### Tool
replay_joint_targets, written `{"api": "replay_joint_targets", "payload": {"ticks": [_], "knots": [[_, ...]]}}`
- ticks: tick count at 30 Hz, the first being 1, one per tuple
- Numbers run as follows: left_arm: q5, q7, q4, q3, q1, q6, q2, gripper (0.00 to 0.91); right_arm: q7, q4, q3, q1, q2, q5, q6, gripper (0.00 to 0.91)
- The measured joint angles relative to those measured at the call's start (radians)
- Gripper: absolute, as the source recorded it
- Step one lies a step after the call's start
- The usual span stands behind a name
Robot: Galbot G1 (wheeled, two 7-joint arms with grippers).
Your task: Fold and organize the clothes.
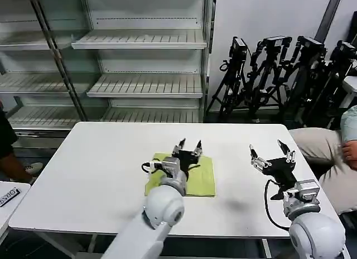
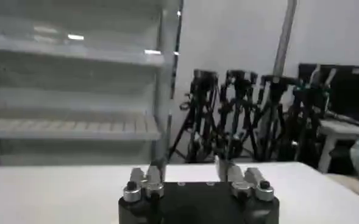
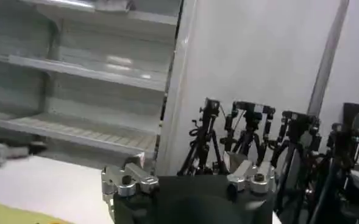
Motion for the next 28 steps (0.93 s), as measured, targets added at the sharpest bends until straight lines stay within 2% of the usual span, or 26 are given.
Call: {"api": "replay_joint_targets", "payload": {"ticks": [12, 19, 28], "knots": [[0.196, 0.309, 0.068, -0.298, 0.096, -0.165, 0.199, 0.907, -0.029, -0.117, -0.034, 0.069, 0.025, -0.039, 0.028, 0.907], [0.25, 0.412, 0.097, -0.398, 0.136, -0.244, 0.239, 0.907, -0.033, -0.167, -0.056, 0.081, 0.032, -0.074, 0.067, 0.907], [0.295, 0.478, 0.099, -0.458, 0.17, -0.334, 0.247, 0.907, -0.028, -0.193, -0.075, 0.079, 0.026, -0.123, 0.117, 0.907]]}}
